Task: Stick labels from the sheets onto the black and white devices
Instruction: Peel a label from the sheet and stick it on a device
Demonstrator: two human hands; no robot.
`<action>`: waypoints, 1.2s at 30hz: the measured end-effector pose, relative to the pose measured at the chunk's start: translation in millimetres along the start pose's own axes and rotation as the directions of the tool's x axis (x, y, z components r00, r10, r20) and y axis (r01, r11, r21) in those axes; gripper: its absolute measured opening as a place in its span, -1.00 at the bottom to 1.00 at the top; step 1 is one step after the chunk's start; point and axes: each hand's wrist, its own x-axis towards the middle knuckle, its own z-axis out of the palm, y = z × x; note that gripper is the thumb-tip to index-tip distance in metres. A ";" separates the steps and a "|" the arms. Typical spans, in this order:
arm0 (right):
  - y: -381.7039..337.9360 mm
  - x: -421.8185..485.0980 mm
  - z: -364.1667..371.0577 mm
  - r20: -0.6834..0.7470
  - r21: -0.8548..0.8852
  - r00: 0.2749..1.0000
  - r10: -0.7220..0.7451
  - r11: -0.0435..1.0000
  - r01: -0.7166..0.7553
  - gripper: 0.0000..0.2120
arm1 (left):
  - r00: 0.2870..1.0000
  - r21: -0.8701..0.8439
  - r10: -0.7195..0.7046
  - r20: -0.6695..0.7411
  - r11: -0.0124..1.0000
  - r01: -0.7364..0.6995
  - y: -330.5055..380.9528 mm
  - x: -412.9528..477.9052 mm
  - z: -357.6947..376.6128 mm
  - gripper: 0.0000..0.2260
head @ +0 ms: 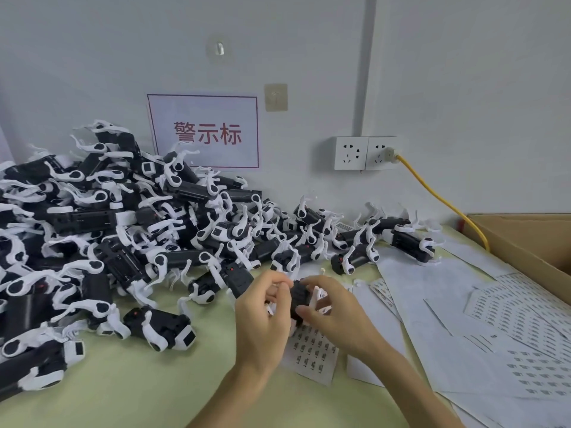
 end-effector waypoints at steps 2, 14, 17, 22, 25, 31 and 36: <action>2.2 1.2 1.3 -0.039 -0.004 0.999 -0.002 1.000 0.001 -0.93 | 0.996 -0.046 -0.089 -0.019 0.995 0.089 -1.3 1.4 -0.6 -0.85; -2.9 6.4 -34.8 -0.168 0.906 0.962 0.217 0.419 0.064 -0.79 | 0.965 0.047 -0.211 0.157 0.977 0.206 -15.4 11.0 -4.7 -0.77; -2.6 6.9 -41.0 -0.026 0.977 0.961 0.277 0.211 -0.035 -0.77 | 0.978 0.110 -0.092 0.187 0.991 0.072 -12.4 8.4 -3.4 -0.78; -8.1 2.6 -36.8 0.067 0.927 0.961 0.269 0.340 -0.160 -0.78 | 0.969 -0.082 -0.032 0.243 0.995 0.054 -1.6 6.8 -6.8 -0.82; -13.6 0.4 -35.9 0.115 0.899 0.970 0.216 0.392 -0.194 -0.58 | 0.886 -0.113 -0.086 0.456 0.982 0.153 2.4 5.7 -3.6 -0.73; -12.1 -0.1 -34.9 0.087 0.900 0.966 0.245 0.397 -0.182 -0.62 | 0.762 -0.134 -0.170 0.626 0.938 0.319 2.6 1.8 -1.5 -0.69; -15.9 -2.3 -22.5 -0.209 0.528 0.945 0.250 0.842 -0.107 -0.84 | 0.808 -0.250 -0.282 0.518 0.854 0.457 1.7 3.5 3.2 -0.65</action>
